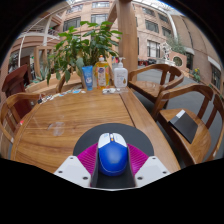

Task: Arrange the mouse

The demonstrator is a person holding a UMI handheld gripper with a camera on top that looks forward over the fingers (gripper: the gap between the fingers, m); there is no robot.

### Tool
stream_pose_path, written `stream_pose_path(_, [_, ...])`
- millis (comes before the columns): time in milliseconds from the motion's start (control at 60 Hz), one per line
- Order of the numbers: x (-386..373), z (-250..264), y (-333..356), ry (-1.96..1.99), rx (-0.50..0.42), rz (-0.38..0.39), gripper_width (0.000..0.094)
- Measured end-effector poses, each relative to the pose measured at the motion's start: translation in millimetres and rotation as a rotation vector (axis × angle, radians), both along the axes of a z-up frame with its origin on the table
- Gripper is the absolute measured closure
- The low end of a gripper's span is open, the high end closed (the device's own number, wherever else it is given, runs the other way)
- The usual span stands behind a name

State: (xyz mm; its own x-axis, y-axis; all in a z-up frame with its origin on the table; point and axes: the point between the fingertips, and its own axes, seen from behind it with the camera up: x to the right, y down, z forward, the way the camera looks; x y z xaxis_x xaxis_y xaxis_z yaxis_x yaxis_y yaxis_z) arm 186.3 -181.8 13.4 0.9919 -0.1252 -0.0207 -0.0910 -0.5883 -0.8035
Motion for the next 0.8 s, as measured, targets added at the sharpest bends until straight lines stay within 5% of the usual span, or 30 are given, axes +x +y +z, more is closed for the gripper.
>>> stream_pose_path(183, [-4,-20,-6,0.031,-0.059,0.005,0.0375])
stream_pose_path(317, [0,9,-14,-0.014,-0.009,-0.002,0.0072])
stream_pose_path(800, [-27,126,-124,-0.091,0.110,-0.007,0.0079])
